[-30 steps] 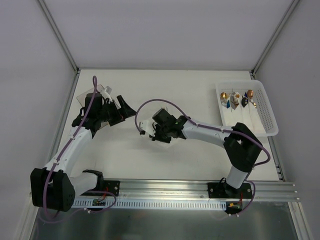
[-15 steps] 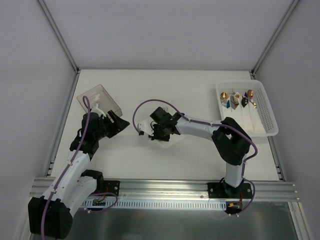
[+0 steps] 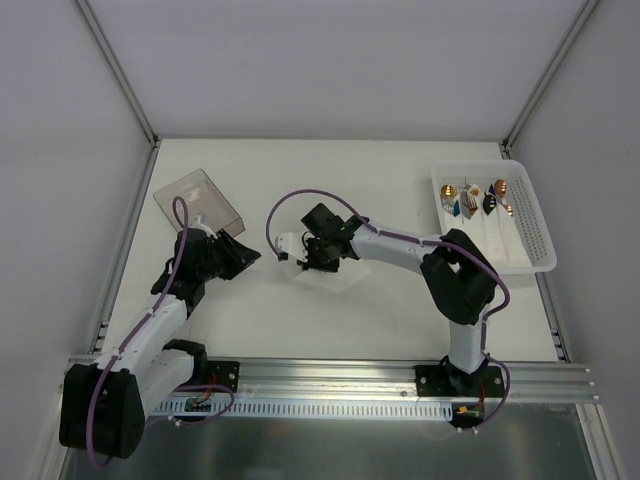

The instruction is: Place the utensils on the paper napkin and roll it up

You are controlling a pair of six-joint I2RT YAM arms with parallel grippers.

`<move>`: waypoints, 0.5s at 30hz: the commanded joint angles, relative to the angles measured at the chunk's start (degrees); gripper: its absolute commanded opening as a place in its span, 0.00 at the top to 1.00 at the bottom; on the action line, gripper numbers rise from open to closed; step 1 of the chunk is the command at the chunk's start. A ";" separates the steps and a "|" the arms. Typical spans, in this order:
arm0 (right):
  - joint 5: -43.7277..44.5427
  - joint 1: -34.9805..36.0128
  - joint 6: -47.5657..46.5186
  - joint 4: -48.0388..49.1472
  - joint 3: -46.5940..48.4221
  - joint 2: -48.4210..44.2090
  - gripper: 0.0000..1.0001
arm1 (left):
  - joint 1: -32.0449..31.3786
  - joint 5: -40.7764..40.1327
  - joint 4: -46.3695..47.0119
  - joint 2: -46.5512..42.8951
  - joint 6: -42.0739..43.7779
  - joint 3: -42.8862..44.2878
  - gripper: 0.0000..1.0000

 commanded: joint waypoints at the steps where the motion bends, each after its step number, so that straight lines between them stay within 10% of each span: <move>1: -0.20 -1.06 -1.33 -0.49 3.31 1.86 1.00 | -1.85 0.69 5.88 3.15 -2.71 -0.52 0.68; 15: 1.21 -2.91 -2.12 -0.49 3.66 1.60 1.00 | -15.39 -1.33 23.46 25.74 -12.38 2.55 0.89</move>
